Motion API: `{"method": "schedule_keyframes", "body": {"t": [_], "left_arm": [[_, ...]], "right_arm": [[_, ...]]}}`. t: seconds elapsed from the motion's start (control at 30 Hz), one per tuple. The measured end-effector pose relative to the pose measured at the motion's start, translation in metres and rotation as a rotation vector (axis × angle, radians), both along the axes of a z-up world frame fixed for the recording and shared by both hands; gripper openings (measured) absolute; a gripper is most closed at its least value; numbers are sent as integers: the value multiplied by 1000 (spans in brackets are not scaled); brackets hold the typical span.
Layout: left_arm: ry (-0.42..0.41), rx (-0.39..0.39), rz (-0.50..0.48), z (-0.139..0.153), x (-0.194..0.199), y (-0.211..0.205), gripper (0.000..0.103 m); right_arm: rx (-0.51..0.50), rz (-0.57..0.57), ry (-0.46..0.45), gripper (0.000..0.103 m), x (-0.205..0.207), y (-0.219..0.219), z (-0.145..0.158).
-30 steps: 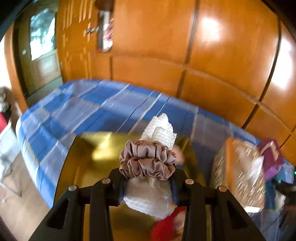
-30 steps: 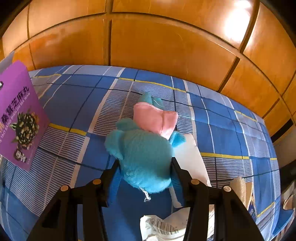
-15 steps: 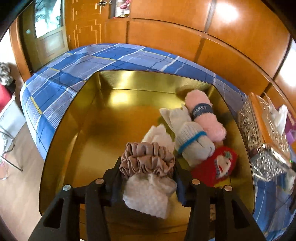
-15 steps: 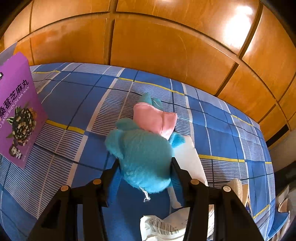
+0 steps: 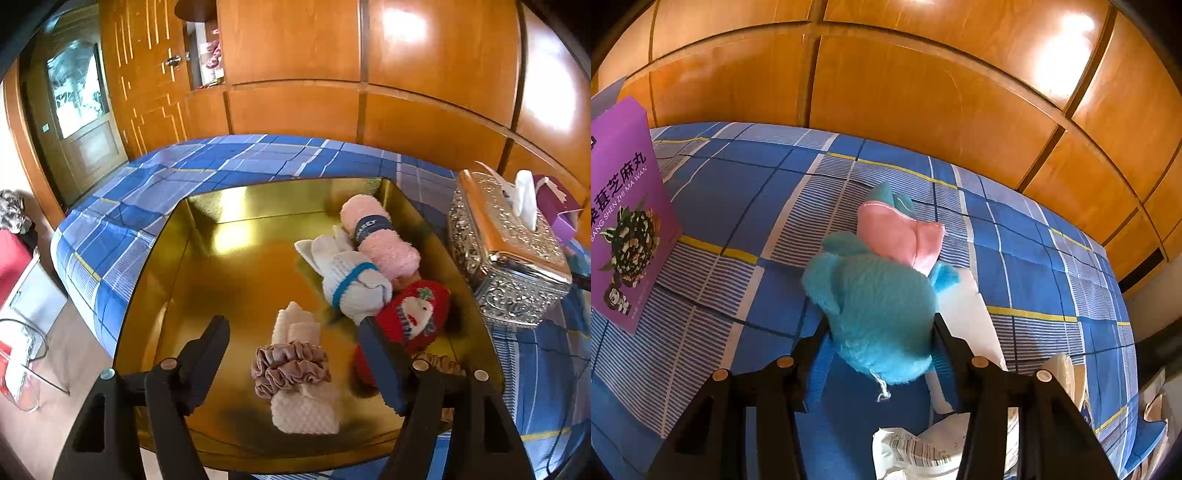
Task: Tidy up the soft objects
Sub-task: 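Carry the scrunchie and white cloth with the left tool and release into the tray, then carry the blue plush with the right tool and release it into the tray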
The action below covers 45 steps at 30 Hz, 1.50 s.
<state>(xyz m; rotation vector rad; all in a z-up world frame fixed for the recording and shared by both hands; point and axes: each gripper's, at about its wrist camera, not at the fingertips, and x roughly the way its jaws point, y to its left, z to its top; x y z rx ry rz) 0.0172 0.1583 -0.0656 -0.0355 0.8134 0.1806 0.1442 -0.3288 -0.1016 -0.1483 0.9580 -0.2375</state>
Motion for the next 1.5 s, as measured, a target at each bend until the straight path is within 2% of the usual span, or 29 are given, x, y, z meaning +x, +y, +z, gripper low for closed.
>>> {"method": "schedule_keyframes", "body": {"t": [0.2,0.87,1.07,1.23,1.5], "left_arm": [[-14,20,-22,5,-3,-9,75],[-11,44,-41,3,-5,-19,78],[-8,42,-66,5,-5,-19,78],[-1,29,-83,4,-5,-16,78],[-18,6,-67,8,-8,-3,78]], "right_arm": [[14,-28,58,53,4,-7,-9],[14,-34,42,49,4,-7,-6],[90,-87,16,45,12,-18,8],[71,-74,-24,45,32,-3,41],[15,16,-181,45,64,48,145]]}}
